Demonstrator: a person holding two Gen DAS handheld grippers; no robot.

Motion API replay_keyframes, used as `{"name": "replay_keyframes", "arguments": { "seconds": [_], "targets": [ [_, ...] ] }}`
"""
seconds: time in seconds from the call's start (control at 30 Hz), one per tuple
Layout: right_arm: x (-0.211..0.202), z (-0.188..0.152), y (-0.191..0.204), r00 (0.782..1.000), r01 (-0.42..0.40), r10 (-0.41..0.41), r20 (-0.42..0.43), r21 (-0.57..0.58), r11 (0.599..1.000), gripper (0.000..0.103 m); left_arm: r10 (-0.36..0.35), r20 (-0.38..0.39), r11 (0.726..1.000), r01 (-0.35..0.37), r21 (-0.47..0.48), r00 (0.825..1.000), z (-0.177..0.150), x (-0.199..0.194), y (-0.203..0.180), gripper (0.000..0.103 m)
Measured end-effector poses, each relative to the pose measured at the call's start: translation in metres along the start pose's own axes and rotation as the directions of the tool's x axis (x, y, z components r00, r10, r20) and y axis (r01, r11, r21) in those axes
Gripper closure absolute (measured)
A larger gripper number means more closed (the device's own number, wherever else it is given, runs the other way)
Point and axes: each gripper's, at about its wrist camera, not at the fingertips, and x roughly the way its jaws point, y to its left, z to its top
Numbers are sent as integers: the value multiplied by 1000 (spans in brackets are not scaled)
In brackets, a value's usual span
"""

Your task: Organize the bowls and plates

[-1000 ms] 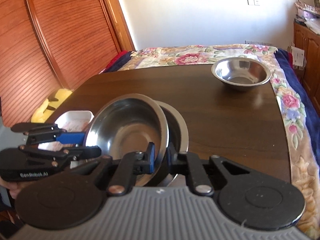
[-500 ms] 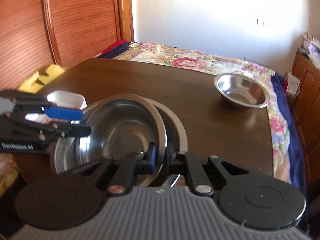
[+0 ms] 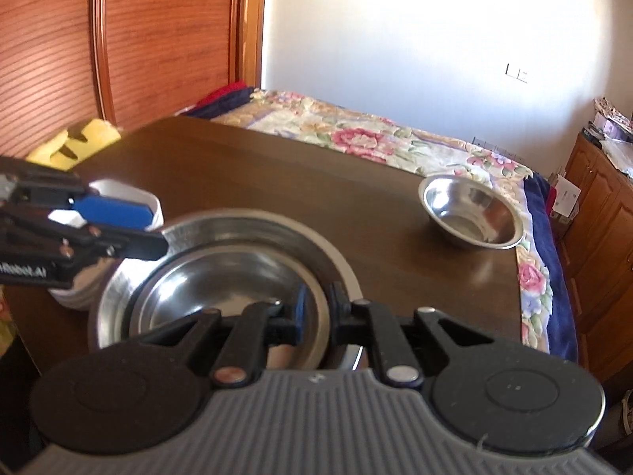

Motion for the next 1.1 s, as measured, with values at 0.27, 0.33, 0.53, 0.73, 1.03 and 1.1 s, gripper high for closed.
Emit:
{"name": "replay_keyframes", "arguments": {
  "seconds": [0.27, 0.33, 0.53, 0.73, 1.03, 1.1],
  "targets": [
    [-10, 7, -11, 998, 6, -9, 68, 38, 999, 90, 9, 14, 1000, -10, 21, 1000, 4, -1, -3, 67],
    [-12, 8, -15, 996, 8, -12, 87, 54, 999, 90, 13, 17, 999, -13, 29, 1000, 8, 1, -5, 66],
    [-13, 11, -35, 989, 19, -34, 141, 105, 994, 90, 22, 15, 998, -23, 54, 1000, 23, 15, -6, 66],
    [-8, 13, -63, 986, 11, -38, 165, 158, 987, 89, 39, -1, 995, -38, 93, 999, 39, 33, -10, 54],
    [8, 12, -96, 981, 15, -52, 188, 190, 982, 76, 35, 3, 993, -35, 116, 999, 66, 55, -14, 39],
    [13, 12, -102, 981, 16, -54, 189, 197, 980, 68, 30, 7, 992, -31, 119, 1000, 75, 61, -16, 36]
  ]
}}
